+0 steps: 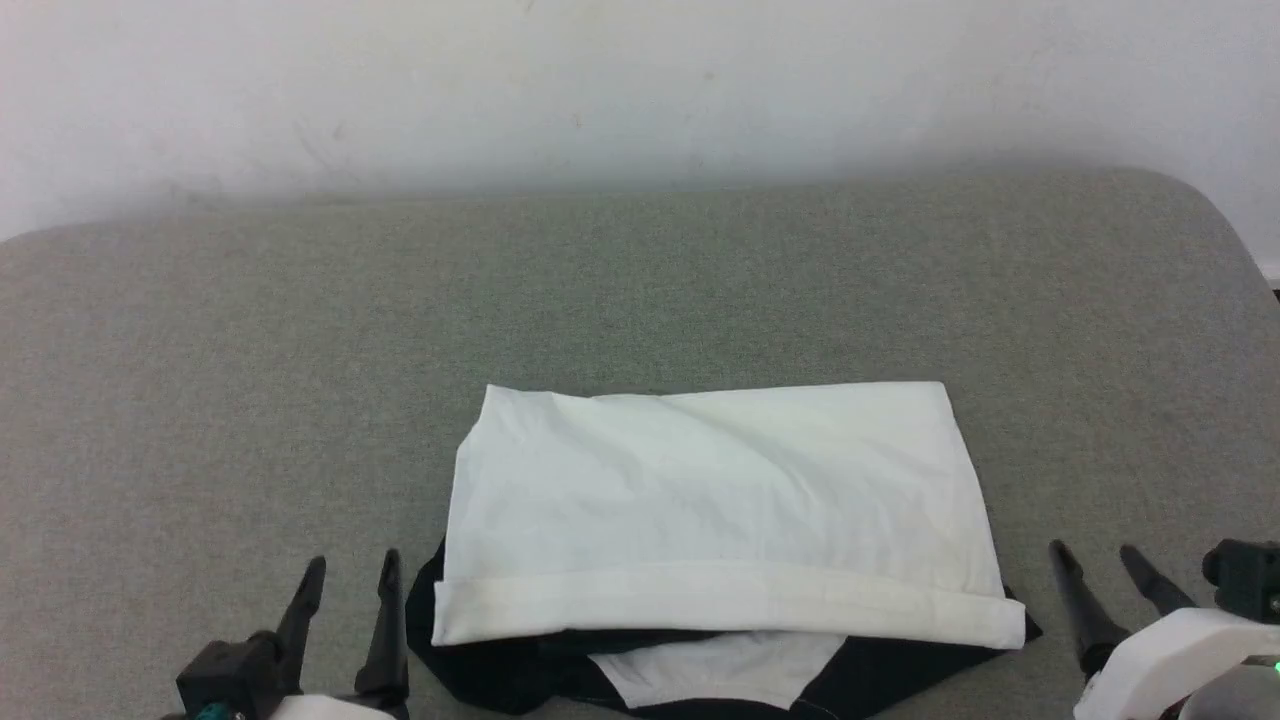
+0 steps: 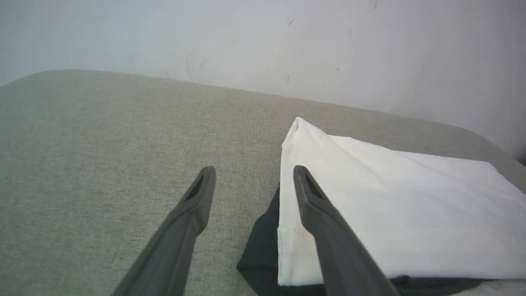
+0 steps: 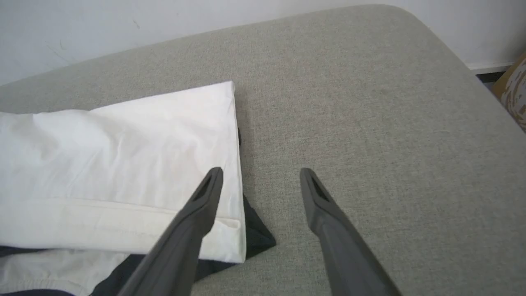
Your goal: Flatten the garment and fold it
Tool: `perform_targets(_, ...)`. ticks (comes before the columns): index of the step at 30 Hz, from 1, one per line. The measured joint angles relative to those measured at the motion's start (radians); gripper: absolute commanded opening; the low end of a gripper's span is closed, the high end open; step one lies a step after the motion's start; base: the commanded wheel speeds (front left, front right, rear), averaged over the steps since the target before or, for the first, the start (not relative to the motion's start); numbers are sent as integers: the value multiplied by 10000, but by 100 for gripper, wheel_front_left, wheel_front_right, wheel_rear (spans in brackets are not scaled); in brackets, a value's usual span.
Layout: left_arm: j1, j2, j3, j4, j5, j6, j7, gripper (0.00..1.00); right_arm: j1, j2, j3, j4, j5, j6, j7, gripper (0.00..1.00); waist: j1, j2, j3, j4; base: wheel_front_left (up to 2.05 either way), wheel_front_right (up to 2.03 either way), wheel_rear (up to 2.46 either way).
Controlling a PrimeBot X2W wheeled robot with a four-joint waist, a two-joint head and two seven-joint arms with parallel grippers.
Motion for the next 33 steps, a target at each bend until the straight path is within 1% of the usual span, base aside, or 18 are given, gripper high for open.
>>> perform_targets(2, -294, -29, -8, 48, 222, 42, -282, 100, -163, 4, -119, 130, 69, -2, -573, 100, 1, 0, -79, 47, 0, 0, 0)
perform_targets(5, -800, -88, -31, 217, 591, 42, -522, 100, -537, 8, -138, 654, 263, -6, -1197, 100, 1, 0, -167, 86, 0, 0, 0)
perform_targets(8, -1237, -123, -19, 525, 834, 42, -593, 100, -990, 10, -115, 1352, 445, -10, -1532, 100, 1, 0, -209, 81, 0, 0, 0)
perform_targets(10, -1512, -132, -15, 752, 1045, 36, -652, 100, -1324, 12, -94, 1939, 640, -8, -1542, 100, 2, 0, -215, 70, 0, 0, 0)
perform_targets(12, -1714, -169, 25, 882, 1198, 31, -656, 100, -1676, 12, -81, 2631, 928, -10, -1402, 100, 2, 0, -218, 47, 0, 0, 0)
perform_targets(17, -2034, -422, 222, 957, 1517, 13, -663, 100, -2679, 6, 182, 4474, 1519, -10, -660, 100, 2, 0, -159, 7, 0, 0, 0)
perform_targets(22, -2057, -623, 410, 1083, 1691, -136, -663, 100, -3661, 15, 537, 6025, 2008, -10, 58, 100, 2, 0, -44, -7, 0, 0, 0)
perform_targets(25, -2123, -779, 476, 1149, 1762, -186, -663, 100, -4098, 4, 688, 6732, 2255, -10, 594, 100, 1, 0, 11, 21, 0, 0, 0)
perform_targets(29, -2149, -867, 564, 1220, 1866, -322, -663, 100, -4595, -90, 943, 7227, 2424, -10, 1162, 100, 2, 0, 53, 91, 0, 0, 0)
perform_targets(30, -2149, -895, 587, 1241, 1877, -326, -663, 100, -4675, -111, 1055, 7288, 2575, -10, 1312, 89, 2, 0, 54, 107, 0, 0, 0)
perform_targets(31, -2149, -938, 612, 1267, 1879, -330, -663, 100, -4718, -130, 1172, 7323, 2715, -10, 1419, 47, 2, 0, 51, 121, 0, 0, 0)
perform_targets(32, -2148, -970, 639, 1290, 1887, -339, -663, 100, -4740, -130, 1266, 7329, 2801, -10, 1475, 31, 2, 0, 44, 133, 0, 0, 0)
perform_targets(33, -2148, -1009, 662, 1300, 1896, -374, -663, 100, -4744, -121, 1315, 7321, 2826, -10, 1467, 2, 2, 0, 36, 140, 0, 0, 0)
